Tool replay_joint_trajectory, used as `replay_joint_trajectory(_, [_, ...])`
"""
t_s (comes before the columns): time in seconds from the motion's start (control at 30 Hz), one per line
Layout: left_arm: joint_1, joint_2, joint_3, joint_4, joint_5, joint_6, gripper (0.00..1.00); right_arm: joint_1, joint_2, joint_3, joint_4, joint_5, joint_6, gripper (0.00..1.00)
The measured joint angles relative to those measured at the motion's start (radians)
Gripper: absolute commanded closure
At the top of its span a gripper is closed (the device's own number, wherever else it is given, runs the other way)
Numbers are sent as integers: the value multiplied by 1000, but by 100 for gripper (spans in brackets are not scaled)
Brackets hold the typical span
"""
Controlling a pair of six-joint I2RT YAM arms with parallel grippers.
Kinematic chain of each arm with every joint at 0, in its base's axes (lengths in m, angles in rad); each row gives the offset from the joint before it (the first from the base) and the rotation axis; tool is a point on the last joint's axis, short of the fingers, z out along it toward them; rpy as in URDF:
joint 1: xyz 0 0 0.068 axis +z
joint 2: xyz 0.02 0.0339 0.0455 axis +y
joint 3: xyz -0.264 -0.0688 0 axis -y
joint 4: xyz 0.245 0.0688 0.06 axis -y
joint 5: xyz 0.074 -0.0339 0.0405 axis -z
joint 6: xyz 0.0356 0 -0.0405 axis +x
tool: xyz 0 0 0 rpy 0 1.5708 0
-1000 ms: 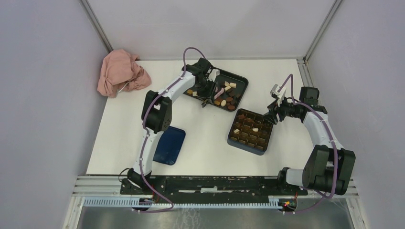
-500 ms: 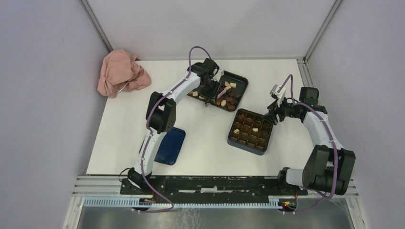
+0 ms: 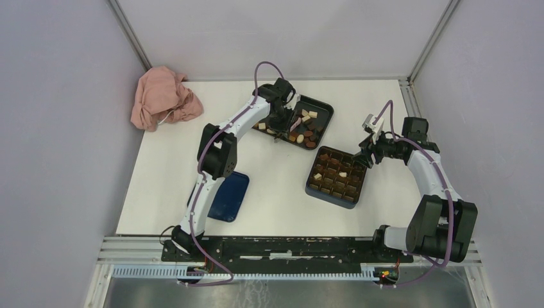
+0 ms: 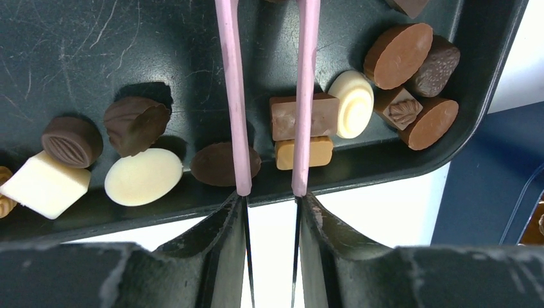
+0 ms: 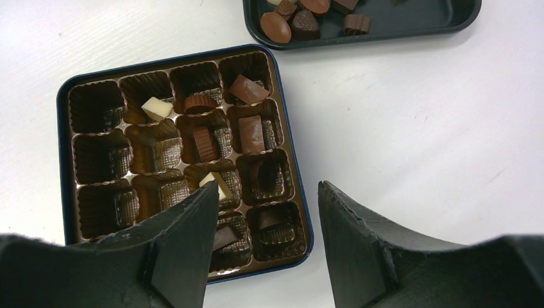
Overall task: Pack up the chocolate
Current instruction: Pick up the fake chocolate from the plate.
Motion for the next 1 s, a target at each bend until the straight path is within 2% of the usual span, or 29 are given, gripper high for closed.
replay_joint_trajectory(0.5, [-2,29,38,-25,-25,0,60,0,0,0,-2,-3,-1,36])
replay_joint_trajectory(0.57, [-2,32,41,-25,-25,0,63,0,0,0,-2,-3,-1,36])
replay_joint_trajectory(0.67, [-2,32,42,-26,-28,0,73,0,0,0,-2,-4,-1,36])
replay_joint_trajectory(1.0, [-1,32,41,-24,-27,0,89,0,0,0,-2,-4,-2,36])
